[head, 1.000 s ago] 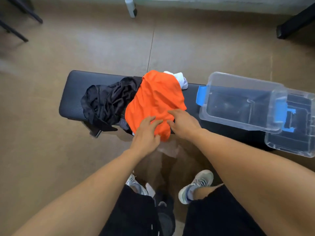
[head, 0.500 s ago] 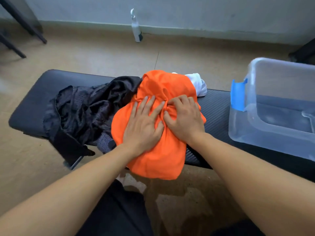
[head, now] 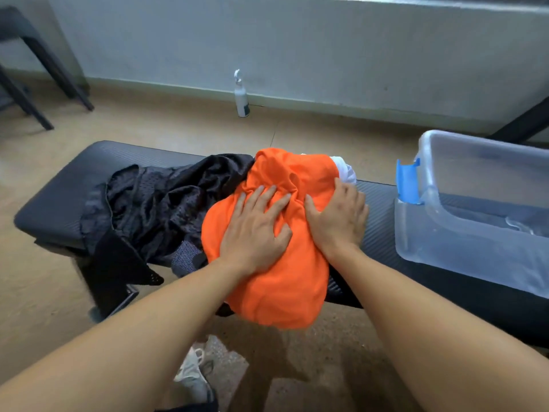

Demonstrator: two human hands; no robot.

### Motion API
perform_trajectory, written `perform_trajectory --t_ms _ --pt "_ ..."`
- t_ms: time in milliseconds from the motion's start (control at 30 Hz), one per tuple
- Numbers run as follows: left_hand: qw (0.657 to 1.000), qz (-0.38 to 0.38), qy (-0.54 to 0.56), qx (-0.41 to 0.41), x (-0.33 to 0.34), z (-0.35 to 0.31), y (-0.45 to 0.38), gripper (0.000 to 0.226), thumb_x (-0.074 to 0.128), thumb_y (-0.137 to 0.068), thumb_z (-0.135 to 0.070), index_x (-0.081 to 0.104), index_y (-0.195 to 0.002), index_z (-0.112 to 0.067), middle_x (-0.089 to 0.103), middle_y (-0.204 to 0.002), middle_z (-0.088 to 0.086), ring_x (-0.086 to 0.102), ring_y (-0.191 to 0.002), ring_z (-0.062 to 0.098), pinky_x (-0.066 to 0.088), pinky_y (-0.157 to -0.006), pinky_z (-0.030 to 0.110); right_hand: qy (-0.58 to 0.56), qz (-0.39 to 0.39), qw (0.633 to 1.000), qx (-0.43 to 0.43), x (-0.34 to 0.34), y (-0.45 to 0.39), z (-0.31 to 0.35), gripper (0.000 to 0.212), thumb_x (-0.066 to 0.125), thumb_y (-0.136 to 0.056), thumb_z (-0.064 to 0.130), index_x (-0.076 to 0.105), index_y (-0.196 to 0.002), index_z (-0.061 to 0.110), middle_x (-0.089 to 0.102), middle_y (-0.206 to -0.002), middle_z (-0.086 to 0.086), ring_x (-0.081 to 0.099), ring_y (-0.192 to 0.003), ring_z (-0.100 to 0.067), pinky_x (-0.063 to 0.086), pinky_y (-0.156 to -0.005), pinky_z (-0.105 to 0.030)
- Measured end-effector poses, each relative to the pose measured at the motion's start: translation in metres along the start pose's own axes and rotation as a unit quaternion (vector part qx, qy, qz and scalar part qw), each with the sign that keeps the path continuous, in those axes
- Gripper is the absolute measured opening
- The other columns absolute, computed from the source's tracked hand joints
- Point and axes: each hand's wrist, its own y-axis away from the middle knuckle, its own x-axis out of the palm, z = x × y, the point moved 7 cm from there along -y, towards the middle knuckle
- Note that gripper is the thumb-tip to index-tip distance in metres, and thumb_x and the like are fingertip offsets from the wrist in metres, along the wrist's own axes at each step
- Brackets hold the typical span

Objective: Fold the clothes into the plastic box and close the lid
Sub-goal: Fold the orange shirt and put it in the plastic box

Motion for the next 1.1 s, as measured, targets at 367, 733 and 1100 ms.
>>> perform_trajectory --t_ms 367,733,1100 --pt "0.957 0.049 0.284 -0.043 -0.042 0.009 -0.02 0.051 0.069 -0.093 -0.036 0.058 -0.14 -0.018 0.054 -0.149 0.004 0.042 -0.144 0.022 0.028 -0.117 0.03 -0.08 0.167 0.982 0.039 -0.037 -0.013 0.027 0.03 0.063 -0.081 0.05 0.062 -0.072 0.022 0.07 -0.091 -0.005 0.067 -0.094 -0.03 0.054 -0.081 -0.041" --pt "0.721 0.213 0.645 -0.14 -0.103 0.01 0.005 0.034 0.065 -0.089 -0.051 0.074 -0.083 -0.02 0.07 -0.076 0.0 0.064 -0.065 0.014 0.053 -0.078 0.039 -0.332 0.141 0.897 -0.253 -0.114 0.067 0.134 0.031 0.068 -0.08 -0.003 0.061 -0.089 0.026 0.066 -0.086 0.012 0.062 -0.082 -0.001 0.048 -0.077 -0.024" --pt "0.759 0.077 0.639 -0.098 -0.151 0.052 0.017 0.031 0.056 -0.1 -0.028 0.073 -0.102 -0.002 0.075 -0.086 0.011 0.07 -0.074 0.019 0.06 -0.076 0.033 -0.193 0.1 0.936 -0.276 -0.082 0.046 0.153 0.069 0.071 -0.067 0.023 0.057 -0.133 0.028 0.056 -0.137 0.004 0.051 -0.126 -0.017 0.041 -0.108 -0.039"
